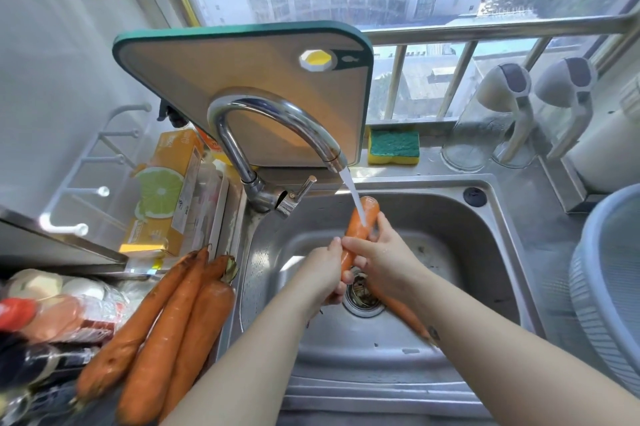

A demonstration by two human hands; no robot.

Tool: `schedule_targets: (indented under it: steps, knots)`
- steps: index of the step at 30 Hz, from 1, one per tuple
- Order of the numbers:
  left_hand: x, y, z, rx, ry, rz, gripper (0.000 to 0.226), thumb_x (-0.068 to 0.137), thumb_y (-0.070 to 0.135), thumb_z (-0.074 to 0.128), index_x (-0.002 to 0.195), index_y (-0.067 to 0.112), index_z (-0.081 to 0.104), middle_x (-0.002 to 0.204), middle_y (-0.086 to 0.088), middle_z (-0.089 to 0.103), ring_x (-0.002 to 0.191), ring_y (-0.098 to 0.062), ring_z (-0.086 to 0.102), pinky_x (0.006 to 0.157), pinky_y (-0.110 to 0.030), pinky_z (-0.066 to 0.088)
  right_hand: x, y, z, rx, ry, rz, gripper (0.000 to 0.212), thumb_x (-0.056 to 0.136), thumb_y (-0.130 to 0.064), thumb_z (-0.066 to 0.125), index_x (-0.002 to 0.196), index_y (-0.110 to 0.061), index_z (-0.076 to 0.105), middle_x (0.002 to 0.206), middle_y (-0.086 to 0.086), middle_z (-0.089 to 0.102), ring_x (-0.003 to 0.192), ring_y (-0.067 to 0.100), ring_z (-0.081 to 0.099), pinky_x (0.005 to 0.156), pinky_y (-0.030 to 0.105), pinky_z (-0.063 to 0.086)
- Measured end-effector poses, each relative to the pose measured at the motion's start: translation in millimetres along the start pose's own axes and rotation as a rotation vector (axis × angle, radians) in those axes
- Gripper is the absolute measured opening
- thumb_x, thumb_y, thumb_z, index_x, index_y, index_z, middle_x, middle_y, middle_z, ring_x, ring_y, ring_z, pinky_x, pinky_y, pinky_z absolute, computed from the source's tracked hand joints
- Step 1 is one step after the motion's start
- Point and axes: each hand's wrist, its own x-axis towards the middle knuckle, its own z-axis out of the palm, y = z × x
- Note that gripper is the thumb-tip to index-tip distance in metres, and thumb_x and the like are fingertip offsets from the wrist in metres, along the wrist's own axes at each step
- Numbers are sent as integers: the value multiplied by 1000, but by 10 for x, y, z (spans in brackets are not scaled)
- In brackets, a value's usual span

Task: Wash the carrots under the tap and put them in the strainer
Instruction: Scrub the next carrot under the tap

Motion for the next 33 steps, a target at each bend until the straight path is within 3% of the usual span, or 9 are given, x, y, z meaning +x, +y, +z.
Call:
schedule_targets:
  steps: [4, 8, 13, 15, 18, 23, 27, 30, 33]
  knots:
    - [12, -31, 88, 446, 127, 276, 45, 102, 34, 22, 94, 9, 58, 65, -2, 52, 53, -25, 51, 61, -28, 38, 111, -17, 77, -228, 292, -57, 16, 95, -19, 54, 107, -8, 52, 82, 7, 59, 70, 20, 63, 67, 35, 54]
    - [-58, -78, 53, 197, -126, 256, 29, 103, 36, 29, 99, 16, 48, 66, 2, 46, 45, -6, 40, 47, -18, 37, 55, -18, 110, -82, 271, 5, 27, 99, -31, 47, 113, -8, 51, 84, 9, 61, 64, 16, 66, 62, 31, 53]
    - [-97, -136, 24, 43, -261, 179, 17, 103, 23, 37, 110, 16, 52, 89, -1, 64, 69, -11, 64, 66, -26, 56, -83, -52, 51, -17, -7, 22, 39, 97, 1, 44, 128, -22, 48, 100, 9, 58, 93, 20, 61, 79, 32, 51]
    - [-79, -166, 77, 36, -231, 197, 18, 103, 23, 38, 115, 17, 50, 84, 0, 62, 70, -10, 61, 65, -28, 53, -108, -60, 26, -116, -42, -4, 57, 91, 11, 43, 135, -25, 42, 107, 11, 56, 102, 20, 56, 90, 33, 46]
    - [-9, -259, 139, 373, -25, 316, 27, 101, 32, 39, 121, 16, 43, 77, -1, 56, 64, -14, 52, 63, -33, 46, -90, -26, 3, -131, 36, 6, 72, 84, 16, 49, 142, -23, 34, 114, 12, 56, 103, 22, 57, 94, 36, 46]
    - [-50, -360, 146, 674, 127, 380, 35, 94, 36, 40, 124, 17, 43, 111, -6, 65, 94, -24, 62, 79, -35, 49, -3, 56, 126, -358, 363, -44, 89, 82, 1, 60, 151, -25, 9, 120, 3, 45, 94, 23, 62, 83, 38, 56]
    - [-130, -364, 107, 902, 266, 396, 33, 99, 31, 38, 118, 5, 46, 108, -15, 62, 99, -31, 60, 73, -28, 40, 115, 100, 251, -286, 451, 7, 43, 84, -4, 61, 123, -5, 45, 82, 11, 57, 57, 19, 58, 53, 29, 51]
    - [-222, -356, 84, 1082, 291, 410, 35, 100, 33, 37, 119, 5, 42, 108, -16, 63, 98, -34, 62, 64, -30, 39, 156, 70, 275, -88, 512, 119, 18, 84, -11, 66, 95, -2, 55, 66, 11, 54, 45, 20, 54, 48, 28, 45]
    - [-285, -338, 87, 1146, 258, 406, 33, 100, 35, 40, 116, 7, 42, 106, -15, 64, 95, -33, 63, 63, -33, 38, 134, 48, 243, 104, 513, 215, 23, 88, -30, 61, 78, -10, 55, 64, 9, 53, 45, 20, 51, 49, 30, 44]
